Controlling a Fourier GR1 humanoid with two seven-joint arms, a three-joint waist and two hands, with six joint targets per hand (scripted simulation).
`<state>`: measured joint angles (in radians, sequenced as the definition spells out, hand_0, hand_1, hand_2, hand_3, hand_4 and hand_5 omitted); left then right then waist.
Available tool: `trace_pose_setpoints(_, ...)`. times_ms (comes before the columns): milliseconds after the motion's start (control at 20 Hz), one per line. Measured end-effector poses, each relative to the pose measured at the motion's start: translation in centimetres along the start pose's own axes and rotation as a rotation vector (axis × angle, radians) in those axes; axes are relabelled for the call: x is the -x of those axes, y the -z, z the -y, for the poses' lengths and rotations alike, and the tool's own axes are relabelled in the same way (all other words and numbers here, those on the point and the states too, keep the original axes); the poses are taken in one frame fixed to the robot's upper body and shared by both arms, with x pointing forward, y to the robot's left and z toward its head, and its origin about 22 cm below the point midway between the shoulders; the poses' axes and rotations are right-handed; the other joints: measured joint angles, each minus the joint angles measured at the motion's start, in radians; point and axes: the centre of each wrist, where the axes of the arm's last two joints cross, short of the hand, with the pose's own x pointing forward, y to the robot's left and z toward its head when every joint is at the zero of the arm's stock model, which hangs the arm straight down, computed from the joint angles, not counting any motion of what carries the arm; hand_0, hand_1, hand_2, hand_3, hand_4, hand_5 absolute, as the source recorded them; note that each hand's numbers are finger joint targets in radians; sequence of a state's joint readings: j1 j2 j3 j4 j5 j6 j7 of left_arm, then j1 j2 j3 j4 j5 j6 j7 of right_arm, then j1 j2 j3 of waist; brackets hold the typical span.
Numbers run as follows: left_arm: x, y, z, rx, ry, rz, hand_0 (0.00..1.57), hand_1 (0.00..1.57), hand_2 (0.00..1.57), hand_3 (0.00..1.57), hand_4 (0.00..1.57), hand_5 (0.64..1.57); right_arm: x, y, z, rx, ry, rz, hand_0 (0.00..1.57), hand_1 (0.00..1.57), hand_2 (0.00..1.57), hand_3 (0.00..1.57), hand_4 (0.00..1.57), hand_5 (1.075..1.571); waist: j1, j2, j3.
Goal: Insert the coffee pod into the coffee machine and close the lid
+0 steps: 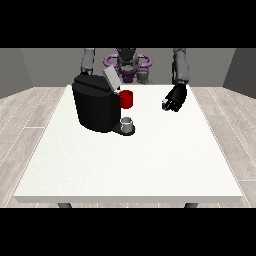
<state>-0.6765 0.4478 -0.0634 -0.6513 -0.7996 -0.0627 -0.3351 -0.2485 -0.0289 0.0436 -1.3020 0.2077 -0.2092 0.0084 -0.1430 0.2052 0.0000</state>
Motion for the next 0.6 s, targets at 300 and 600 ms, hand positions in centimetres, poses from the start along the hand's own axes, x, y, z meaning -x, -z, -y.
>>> trace_pose_setpoints(300,-2.5,1.7,-1.1,0.038,-0.074,0.05,1.38,1.38,1.38,1.33,0.49,1.571,1.4,0.2,0.3,0.011,-0.015,-0.051,0.0,0.0,0.0,0.0,0.0,1.571,0.02,-0.053,0.0001)
trace_pose_setpoints(600,-5.4,3.4,-4.0,0.074,-0.086,0.08,1.4,1.4,1.4,1.34,0.6,1.571,2.1,0.2,0.3,-0.018,-0.008,-0.069,0.0,0.0,0.0,0.0,0.0,1.571,0.003,-0.108,0.0004)
